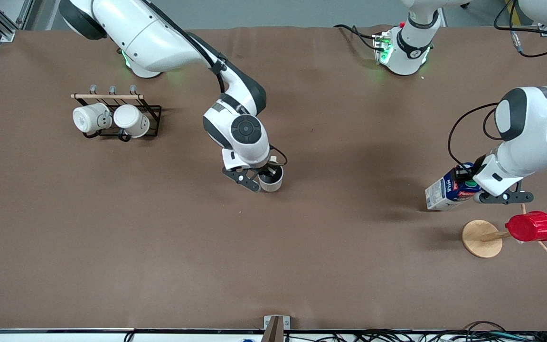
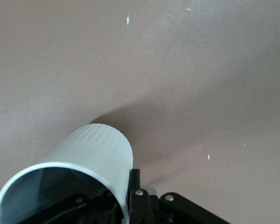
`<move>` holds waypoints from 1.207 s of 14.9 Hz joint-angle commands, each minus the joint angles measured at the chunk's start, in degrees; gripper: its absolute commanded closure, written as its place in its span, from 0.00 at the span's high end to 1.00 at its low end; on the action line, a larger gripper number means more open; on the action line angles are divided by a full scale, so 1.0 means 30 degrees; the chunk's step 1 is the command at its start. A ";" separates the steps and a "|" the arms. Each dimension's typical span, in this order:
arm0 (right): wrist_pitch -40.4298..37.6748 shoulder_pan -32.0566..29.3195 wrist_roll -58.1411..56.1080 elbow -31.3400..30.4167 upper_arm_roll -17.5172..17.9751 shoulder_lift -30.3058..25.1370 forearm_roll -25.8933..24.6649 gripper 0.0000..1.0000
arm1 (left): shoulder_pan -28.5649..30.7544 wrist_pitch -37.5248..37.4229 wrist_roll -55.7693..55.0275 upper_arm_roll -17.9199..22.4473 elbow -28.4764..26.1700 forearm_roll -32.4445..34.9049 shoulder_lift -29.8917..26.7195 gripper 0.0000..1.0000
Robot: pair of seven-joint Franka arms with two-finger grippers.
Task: Place cup and milk on table
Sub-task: 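Carry the mug to the table middle with the right gripper while the left carries milk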
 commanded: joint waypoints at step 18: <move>-0.7000 -0.7317 -0.9267 -0.0437 0.0264 -0.9031 -0.1054 1.00 | -0.7380 -0.2302 -0.7785 -0.3115 0.6810 0.0288 0.4310 0.03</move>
